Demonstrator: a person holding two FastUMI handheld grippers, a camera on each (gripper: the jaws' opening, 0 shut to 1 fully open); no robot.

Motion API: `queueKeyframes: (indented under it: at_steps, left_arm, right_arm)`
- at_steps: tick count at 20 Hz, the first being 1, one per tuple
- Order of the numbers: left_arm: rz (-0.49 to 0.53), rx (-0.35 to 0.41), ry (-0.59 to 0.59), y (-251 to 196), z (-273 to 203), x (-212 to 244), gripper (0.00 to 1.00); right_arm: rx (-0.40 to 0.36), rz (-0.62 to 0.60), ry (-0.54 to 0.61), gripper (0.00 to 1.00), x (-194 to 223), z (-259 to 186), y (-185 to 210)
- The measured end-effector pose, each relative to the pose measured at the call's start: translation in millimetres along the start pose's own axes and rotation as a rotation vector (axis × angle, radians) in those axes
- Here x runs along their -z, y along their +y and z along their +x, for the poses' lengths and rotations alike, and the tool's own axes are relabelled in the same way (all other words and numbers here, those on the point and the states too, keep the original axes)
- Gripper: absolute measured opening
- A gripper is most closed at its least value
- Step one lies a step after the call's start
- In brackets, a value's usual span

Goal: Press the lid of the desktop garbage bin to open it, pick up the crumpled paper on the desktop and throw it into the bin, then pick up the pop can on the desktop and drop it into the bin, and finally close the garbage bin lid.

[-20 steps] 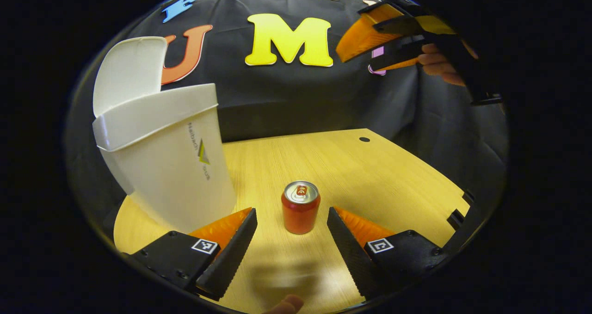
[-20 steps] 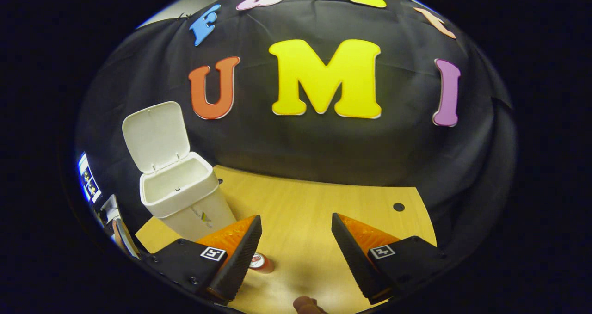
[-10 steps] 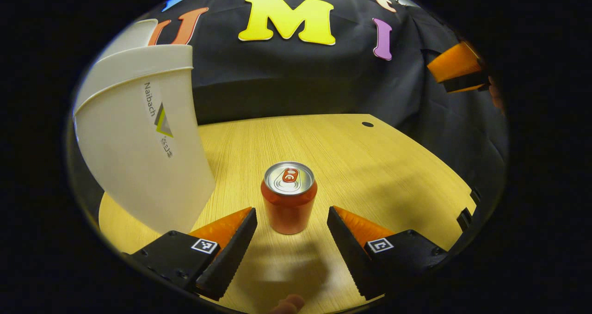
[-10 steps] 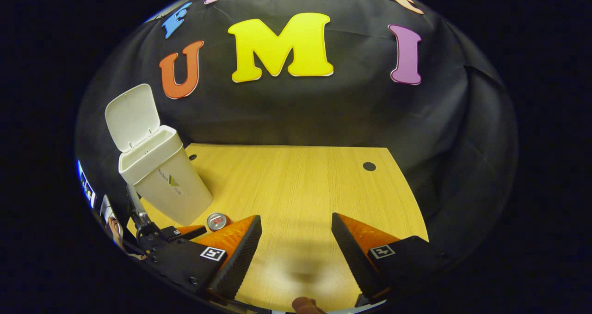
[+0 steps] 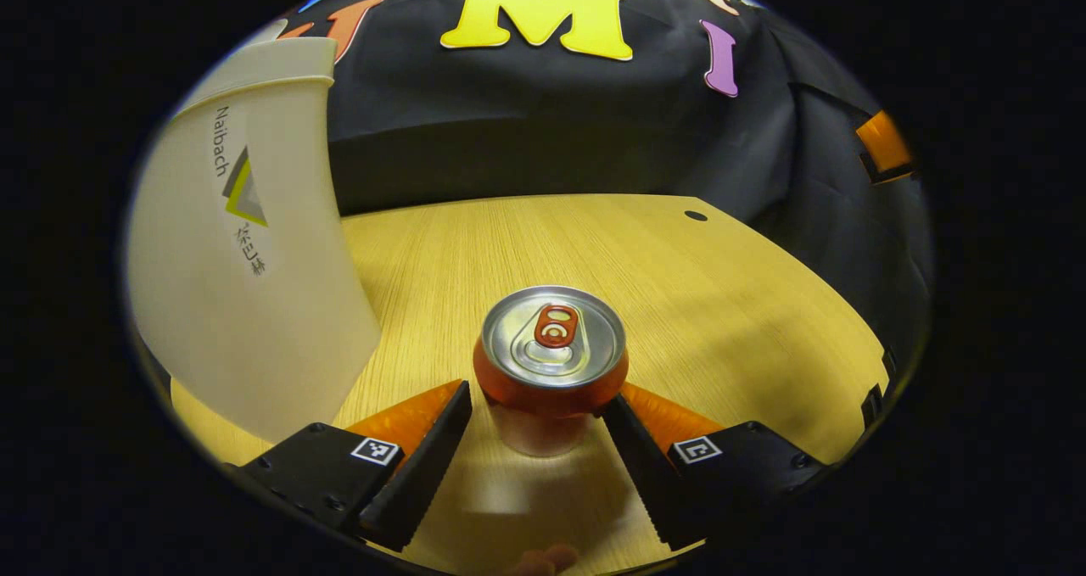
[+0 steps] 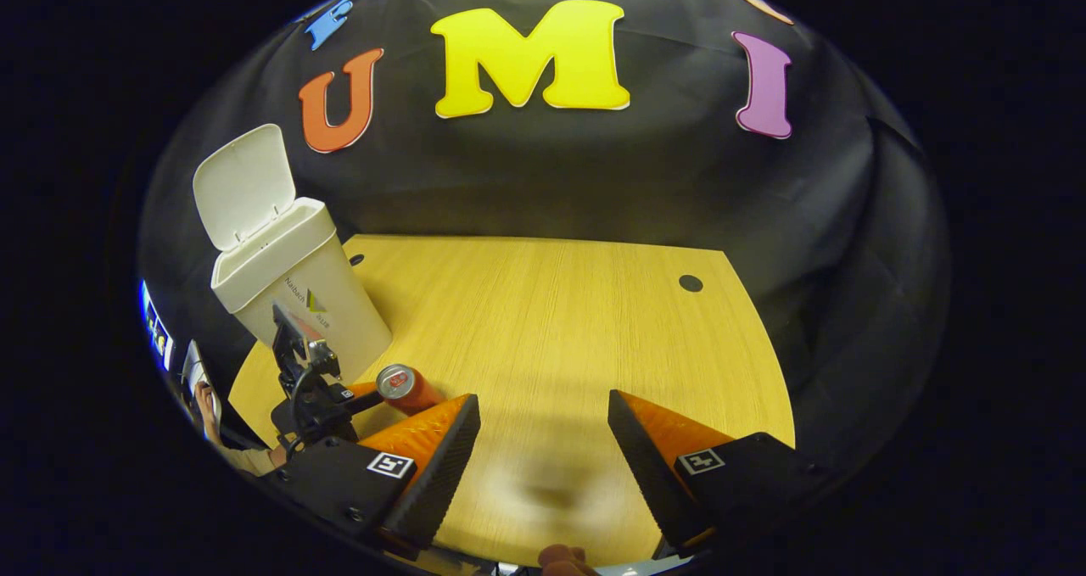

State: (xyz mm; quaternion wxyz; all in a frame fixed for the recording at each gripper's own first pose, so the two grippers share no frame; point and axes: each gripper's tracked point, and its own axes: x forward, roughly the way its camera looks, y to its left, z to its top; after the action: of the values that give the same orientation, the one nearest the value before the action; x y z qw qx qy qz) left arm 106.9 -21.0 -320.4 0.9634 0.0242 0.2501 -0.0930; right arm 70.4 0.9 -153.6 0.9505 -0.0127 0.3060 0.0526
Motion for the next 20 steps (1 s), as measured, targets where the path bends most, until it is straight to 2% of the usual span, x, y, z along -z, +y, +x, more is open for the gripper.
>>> queueKeyframes:
  at_steps: [6,7,10,14,20]
  left_arm:
    - [-0.003,0.034,0.035,-6,3,7,0.97]
    - [-0.001,0.027,0.036,-6,3,6,0.88]
    - [0.011,0.023,0.027,-5,-1,0,0.87]
    - [0.022,-0.019,0.031,1,-25,-17,0.87]
    - [-0.035,-0.087,0.005,12,-79,-68,0.87]
  right_arm:
    - [0.016,0.022,0.034,0.97,14,6,-8]
    - [0.019,0.025,0.036,0.97,17,6,-11]
    - [0.029,0.034,0.064,0.94,35,6,-19]
    - [0.017,0.036,0.101,0.97,62,9,-24]
    - [-0.011,0.068,0.137,0.97,86,16,-25]
